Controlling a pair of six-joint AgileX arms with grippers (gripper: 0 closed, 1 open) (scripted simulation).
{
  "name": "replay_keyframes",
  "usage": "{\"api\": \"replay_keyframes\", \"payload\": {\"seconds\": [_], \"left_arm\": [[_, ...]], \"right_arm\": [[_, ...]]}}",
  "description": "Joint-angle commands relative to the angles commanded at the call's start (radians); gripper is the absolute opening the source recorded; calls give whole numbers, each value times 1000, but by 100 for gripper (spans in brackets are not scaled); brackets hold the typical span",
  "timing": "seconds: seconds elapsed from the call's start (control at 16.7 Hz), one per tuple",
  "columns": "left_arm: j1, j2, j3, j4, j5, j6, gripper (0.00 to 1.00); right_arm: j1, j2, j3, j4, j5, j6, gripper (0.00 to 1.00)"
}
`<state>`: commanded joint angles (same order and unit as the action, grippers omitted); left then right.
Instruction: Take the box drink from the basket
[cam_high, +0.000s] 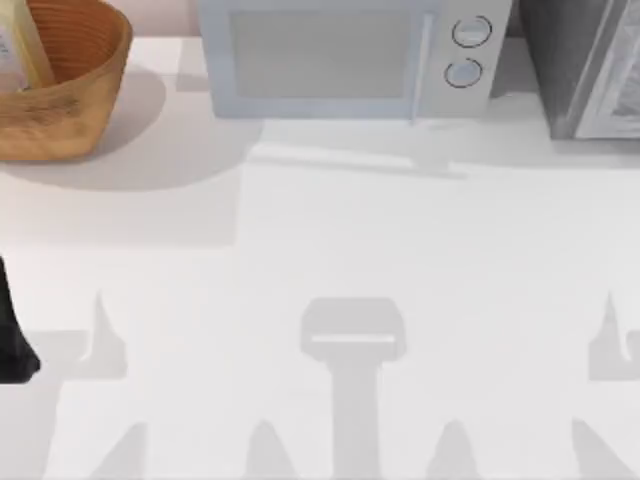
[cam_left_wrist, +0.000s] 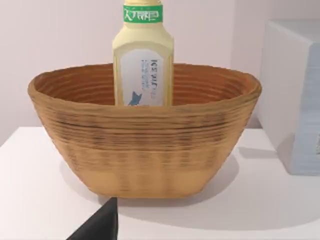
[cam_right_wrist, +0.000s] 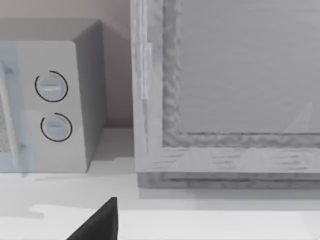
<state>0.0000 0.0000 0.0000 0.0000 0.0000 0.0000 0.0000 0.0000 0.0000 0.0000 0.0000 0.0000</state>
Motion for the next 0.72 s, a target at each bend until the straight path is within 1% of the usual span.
{"api": "replay_keyframes", "payload": {"seconds": [0.18,0.36,0.54,0.72], "left_arm": [[0,10,2,3,1,1,100],[3,102,31,42,12,4,100],[12,276,99,129,28,4,100],[27,512,202,258,48,4,100]], "right_arm": [[0,0,0,0,0,0,100],[0,0,0,0,0,0,100],[0,0,0,0,0,0,100],[0,0,0,0,0,0,100]]}}
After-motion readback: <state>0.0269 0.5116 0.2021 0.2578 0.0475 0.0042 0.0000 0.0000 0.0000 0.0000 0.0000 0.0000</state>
